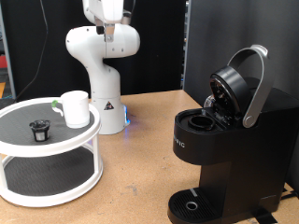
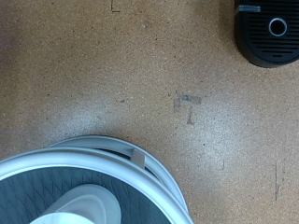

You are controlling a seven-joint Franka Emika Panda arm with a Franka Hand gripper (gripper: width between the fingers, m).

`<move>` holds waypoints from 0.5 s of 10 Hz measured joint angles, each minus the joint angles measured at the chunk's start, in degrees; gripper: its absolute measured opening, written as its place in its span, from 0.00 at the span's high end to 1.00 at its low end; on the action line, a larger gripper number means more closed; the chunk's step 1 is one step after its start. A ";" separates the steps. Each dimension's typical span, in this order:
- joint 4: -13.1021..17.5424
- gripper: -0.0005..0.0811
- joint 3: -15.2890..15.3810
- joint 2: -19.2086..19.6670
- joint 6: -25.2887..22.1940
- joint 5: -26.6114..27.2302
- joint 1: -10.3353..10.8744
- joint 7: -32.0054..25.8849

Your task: Make a cup of coffee with the keurig machine

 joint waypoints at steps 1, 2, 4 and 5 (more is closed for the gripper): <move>0.16 0.00 -0.54 0.16 0.00 -0.76 -0.41 -0.30; 0.69 0.00 -1.72 0.47 0.00 -1.41 -1.05 -1.12; 2.50 0.00 -4.99 1.39 -0.42 -2.82 -1.96 -5.42; 3.61 0.00 -6.51 2.07 -0.59 -3.94 -2.26 -7.54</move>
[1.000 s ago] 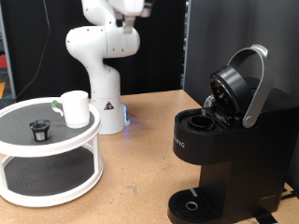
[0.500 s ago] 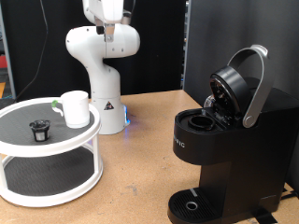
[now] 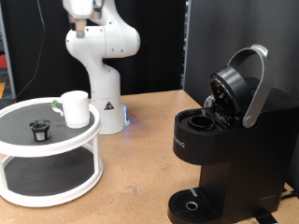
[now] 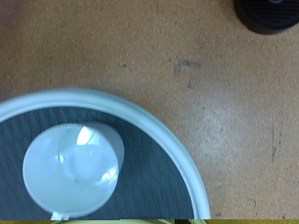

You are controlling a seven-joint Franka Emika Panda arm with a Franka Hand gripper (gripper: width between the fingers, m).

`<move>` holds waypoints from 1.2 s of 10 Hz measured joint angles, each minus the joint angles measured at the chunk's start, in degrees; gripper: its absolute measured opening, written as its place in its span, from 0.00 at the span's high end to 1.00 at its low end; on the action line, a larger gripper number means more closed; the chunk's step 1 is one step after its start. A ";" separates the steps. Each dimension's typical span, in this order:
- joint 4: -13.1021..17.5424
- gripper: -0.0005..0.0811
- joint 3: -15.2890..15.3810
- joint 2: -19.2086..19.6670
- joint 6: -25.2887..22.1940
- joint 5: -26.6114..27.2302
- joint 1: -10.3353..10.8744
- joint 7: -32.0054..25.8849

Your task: Make a cup of coffee with the keurig machine

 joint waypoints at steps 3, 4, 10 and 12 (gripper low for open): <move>0.76 0.00 -0.82 1.18 -0.10 -0.23 -0.12 -1.54; 0.73 0.00 -1.59 1.30 0.15 -0.23 -0.16 -2.47; 3.53 0.00 -9.52 7.25 3.12 -3.89 -1.43 -8.88; 3.33 0.00 -9.56 7.21 3.24 -3.66 -1.41 -8.86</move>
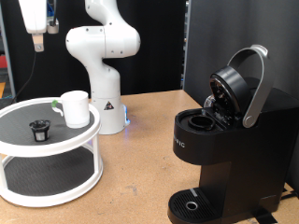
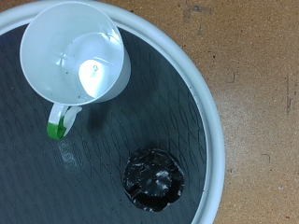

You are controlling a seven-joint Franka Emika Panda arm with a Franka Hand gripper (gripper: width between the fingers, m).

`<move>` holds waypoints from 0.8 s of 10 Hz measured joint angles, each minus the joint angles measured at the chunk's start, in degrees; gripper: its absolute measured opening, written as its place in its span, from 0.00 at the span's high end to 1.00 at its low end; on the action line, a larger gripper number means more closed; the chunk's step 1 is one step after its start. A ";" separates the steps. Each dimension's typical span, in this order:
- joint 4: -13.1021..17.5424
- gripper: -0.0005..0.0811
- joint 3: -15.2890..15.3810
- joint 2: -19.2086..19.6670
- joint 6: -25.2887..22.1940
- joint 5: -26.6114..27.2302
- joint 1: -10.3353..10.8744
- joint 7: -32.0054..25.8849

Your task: Make a cup of coffee with the keurig machine

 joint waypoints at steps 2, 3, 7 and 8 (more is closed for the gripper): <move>-0.18 0.00 -0.75 0.25 2.55 0.07 0.00 0.00; -0.16 0.00 -1.28 0.77 4.27 0.07 0.00 0.00; 0.46 0.00 -2.30 3.75 6.56 0.03 0.02 -0.72; 1.28 0.00 -2.31 4.56 5.75 0.03 0.02 -1.29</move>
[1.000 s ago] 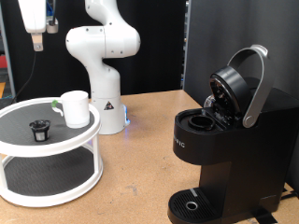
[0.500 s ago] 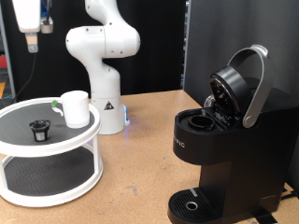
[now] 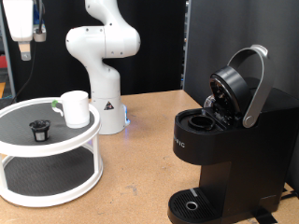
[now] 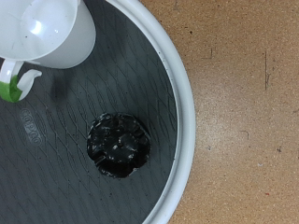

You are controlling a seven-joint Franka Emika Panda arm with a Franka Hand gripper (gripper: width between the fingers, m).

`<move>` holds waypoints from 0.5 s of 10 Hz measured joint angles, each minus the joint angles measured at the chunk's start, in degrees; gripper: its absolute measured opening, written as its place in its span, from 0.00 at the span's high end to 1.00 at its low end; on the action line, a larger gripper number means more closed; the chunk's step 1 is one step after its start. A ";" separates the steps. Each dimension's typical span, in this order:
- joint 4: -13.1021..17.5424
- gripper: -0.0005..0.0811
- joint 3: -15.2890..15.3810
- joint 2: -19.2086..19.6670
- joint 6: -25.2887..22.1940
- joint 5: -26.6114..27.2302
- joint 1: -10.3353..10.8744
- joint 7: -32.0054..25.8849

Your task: Make a cup of coffee with the keurig machine

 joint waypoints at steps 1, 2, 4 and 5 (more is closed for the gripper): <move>-0.10 0.00 0.00 -0.01 0.20 0.00 0.00 0.02; -0.74 0.00 -0.02 -0.11 1.26 0.00 0.00 -0.10; -4.55 0.00 -0.50 -0.17 7.11 -0.98 -0.01 -1.76; -7.10 0.00 -0.83 0.01 10.46 -2.56 -0.15 -2.01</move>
